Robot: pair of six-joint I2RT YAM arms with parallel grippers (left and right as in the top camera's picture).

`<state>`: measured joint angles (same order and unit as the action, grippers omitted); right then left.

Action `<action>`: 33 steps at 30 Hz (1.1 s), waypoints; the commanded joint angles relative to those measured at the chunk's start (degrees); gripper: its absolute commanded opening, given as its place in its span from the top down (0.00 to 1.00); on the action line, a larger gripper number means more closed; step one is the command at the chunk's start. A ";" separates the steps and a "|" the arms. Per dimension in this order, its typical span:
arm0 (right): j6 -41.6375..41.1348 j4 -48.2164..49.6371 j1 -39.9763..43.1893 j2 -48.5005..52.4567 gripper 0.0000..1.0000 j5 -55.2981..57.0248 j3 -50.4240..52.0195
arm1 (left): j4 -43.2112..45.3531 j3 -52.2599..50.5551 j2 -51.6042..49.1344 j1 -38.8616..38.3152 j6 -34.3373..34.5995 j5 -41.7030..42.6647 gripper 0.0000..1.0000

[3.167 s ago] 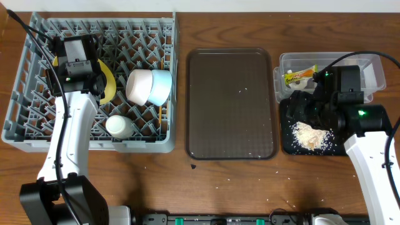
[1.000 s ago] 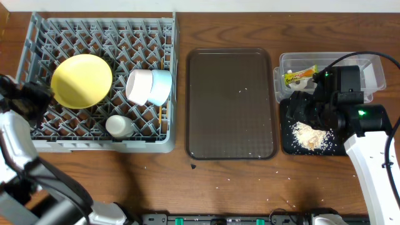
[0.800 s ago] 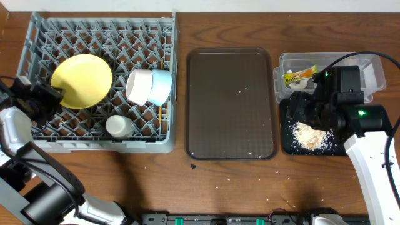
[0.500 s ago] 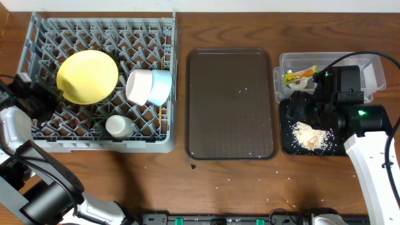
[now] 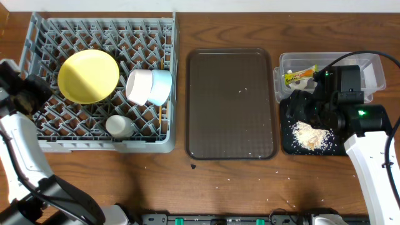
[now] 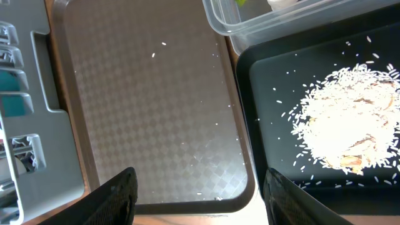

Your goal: Sort waste into correct bins and load items into the dishwasher

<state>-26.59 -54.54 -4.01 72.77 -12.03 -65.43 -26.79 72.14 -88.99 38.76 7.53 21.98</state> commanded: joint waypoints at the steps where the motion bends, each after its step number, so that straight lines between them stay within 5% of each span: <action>1: -0.61 0.07 0.20 -0.24 0.37 -0.04 -0.46 | -1.51 0.85 -1.05 -1.44 0.79 -5.49 0.70; 6: -0.61 0.09 0.20 -0.22 0.37 -0.04 -0.46 | -0.63 0.81 -5.33 -1.40 1.75 -2.84 0.53; 16: -0.63 -0.07 0.20 -0.22 0.37 -0.04 -0.46 | 4.28 0.81 -14.62 -1.42 0.63 6.64 0.54; 19: -0.61 -0.07 0.20 -0.22 0.37 -0.04 -0.46 | 5.60 0.81 -15.52 -1.40 0.59 6.95 0.62; 24: -0.63 -0.11 0.20 -0.22 0.37 -0.04 -0.46 | 6.78 0.81 -15.93 -1.40 0.39 6.93 0.92; 33: -0.85 -0.09 0.20 -0.22 0.37 -0.04 -0.46 | 7.21 0.96 -14.21 -1.14 -0.42 6.91 0.92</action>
<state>-26.59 -54.59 -4.01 72.77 -12.01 -65.43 -19.88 72.14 -104.27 37.39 8.51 28.16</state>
